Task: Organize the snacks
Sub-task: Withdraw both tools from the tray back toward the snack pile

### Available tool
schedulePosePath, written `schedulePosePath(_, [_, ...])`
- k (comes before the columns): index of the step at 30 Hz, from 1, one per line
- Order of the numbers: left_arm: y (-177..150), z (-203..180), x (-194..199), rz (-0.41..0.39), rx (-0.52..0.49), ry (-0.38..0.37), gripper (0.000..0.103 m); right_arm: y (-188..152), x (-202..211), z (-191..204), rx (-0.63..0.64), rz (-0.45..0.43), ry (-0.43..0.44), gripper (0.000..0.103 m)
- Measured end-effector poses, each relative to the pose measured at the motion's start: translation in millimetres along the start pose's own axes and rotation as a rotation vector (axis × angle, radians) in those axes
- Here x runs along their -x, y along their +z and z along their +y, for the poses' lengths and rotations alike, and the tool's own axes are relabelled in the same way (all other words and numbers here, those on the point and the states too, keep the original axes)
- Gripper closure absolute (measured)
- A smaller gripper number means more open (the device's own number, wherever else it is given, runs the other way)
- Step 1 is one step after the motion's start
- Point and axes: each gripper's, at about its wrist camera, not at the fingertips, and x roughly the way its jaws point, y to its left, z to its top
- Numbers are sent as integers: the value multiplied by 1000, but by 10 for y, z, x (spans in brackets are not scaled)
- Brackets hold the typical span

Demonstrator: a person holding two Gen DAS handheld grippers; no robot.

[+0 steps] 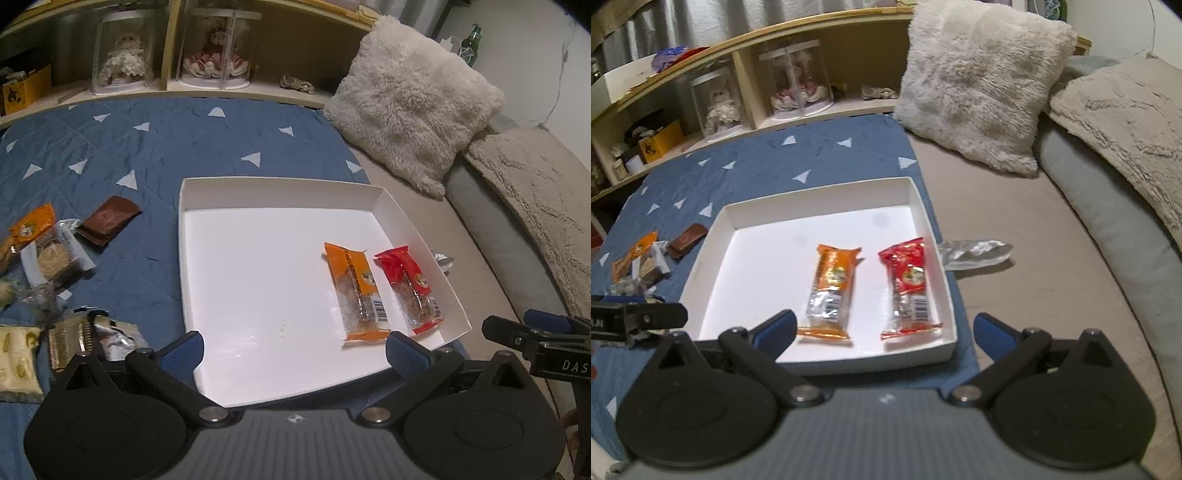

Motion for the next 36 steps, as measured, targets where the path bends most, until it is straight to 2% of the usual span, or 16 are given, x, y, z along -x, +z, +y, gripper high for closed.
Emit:
schedulePosePath(6, [-14,170,159,-20,10,3,0,46,61,182,21,-18,12,1])
schedulePosePath(16, [-73,617,447,-44,31,49,0,110,59,666,69,-28,59,1])
schedulePosePath(25, [-126,1049,682,-62,55,99,0,168,-90,1087,76,-22,100,0])
schedulePosePath(36, [-224,1755,967,-77,128,194,0,169,-348,1699,110,-1,175,0])
